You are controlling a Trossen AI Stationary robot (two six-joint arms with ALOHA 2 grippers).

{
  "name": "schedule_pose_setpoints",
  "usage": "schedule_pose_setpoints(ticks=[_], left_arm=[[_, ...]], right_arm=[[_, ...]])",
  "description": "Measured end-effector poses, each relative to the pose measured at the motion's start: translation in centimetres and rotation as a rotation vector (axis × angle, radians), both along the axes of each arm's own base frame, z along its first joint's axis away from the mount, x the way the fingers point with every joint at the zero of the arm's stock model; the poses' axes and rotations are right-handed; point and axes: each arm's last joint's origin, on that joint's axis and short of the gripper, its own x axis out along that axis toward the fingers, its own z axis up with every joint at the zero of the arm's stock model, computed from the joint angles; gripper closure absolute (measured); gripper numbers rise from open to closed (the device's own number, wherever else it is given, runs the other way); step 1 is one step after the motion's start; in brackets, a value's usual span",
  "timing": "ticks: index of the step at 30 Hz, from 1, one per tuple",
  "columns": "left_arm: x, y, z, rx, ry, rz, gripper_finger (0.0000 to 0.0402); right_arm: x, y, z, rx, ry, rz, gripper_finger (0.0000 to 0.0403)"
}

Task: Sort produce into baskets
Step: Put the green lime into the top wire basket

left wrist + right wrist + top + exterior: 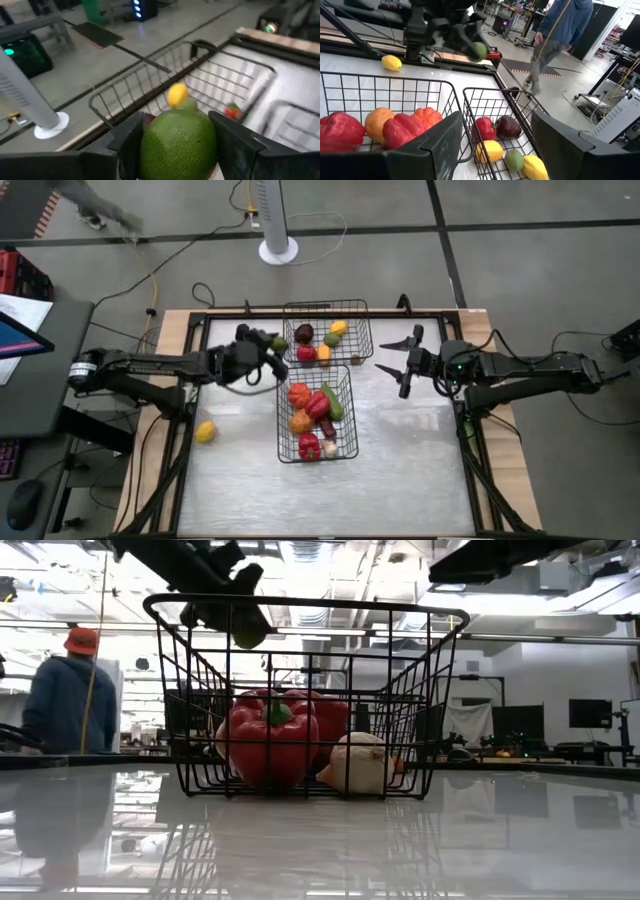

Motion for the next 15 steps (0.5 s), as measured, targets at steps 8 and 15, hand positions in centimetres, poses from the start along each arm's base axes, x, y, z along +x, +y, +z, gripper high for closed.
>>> schedule_pose_setpoints(ticks=[8, 15], left_arm=[[2.2, 2.8, -2.5, -0.035, 0.010, 0.015, 0.0212], [4.4, 3.4, -5.1, -0.034, 0.093, -0.118, 0.0200]], right_arm=[[0.0, 0.0, -0.1, -0.011, 0.010, 0.001, 0.0138], [0.0, 0.0, -0.1, -0.011, 0.017, 0.000, 0.0138]])
